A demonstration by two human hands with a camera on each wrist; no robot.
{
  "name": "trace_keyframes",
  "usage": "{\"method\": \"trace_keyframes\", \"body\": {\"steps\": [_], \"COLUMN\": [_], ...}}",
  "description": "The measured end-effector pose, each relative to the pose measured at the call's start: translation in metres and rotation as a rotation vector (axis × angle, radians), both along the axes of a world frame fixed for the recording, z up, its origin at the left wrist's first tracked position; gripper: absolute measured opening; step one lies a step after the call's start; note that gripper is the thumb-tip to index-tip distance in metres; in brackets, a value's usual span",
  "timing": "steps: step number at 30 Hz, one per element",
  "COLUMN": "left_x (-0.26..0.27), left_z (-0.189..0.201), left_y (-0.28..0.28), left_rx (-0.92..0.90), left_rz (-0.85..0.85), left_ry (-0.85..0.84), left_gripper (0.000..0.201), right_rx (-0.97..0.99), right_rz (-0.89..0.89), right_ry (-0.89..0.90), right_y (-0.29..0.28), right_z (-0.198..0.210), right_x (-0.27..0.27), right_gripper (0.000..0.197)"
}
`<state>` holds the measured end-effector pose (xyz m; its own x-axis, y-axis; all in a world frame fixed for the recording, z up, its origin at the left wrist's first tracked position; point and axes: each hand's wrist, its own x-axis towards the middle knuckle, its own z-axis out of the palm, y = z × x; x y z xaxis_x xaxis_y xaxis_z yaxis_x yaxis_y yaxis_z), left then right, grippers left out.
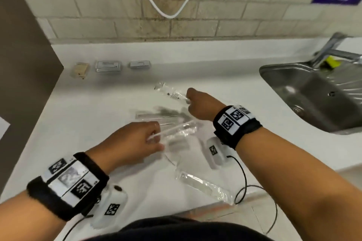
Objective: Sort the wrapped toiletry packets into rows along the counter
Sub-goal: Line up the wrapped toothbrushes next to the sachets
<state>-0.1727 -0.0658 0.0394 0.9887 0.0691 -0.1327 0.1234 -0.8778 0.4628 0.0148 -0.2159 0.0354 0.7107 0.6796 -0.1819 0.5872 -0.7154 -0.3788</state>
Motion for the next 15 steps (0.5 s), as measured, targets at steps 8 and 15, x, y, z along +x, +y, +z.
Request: {"method": "trace_keyframes", "body": {"steps": [8,15], "left_x": [0.024,0.048], "left_z": [-0.050,-0.047], "left_y": [-0.076,-0.090], "left_rx": [0.179,0.306], "left_rz": [-0.582,-0.548], "left_ry": [0.210,0.278], "left_gripper": [0.042,0.020], "right_rx": [-0.149,-0.391], "right_rz": [-0.215,0.274], "right_ry": [-0.144,-0.182], "right_y": [-0.102,-0.128], "right_z": [-0.006,-0.012], "right_x": [0.054,0.076], "right_gripper": [0.016,0.039]}}
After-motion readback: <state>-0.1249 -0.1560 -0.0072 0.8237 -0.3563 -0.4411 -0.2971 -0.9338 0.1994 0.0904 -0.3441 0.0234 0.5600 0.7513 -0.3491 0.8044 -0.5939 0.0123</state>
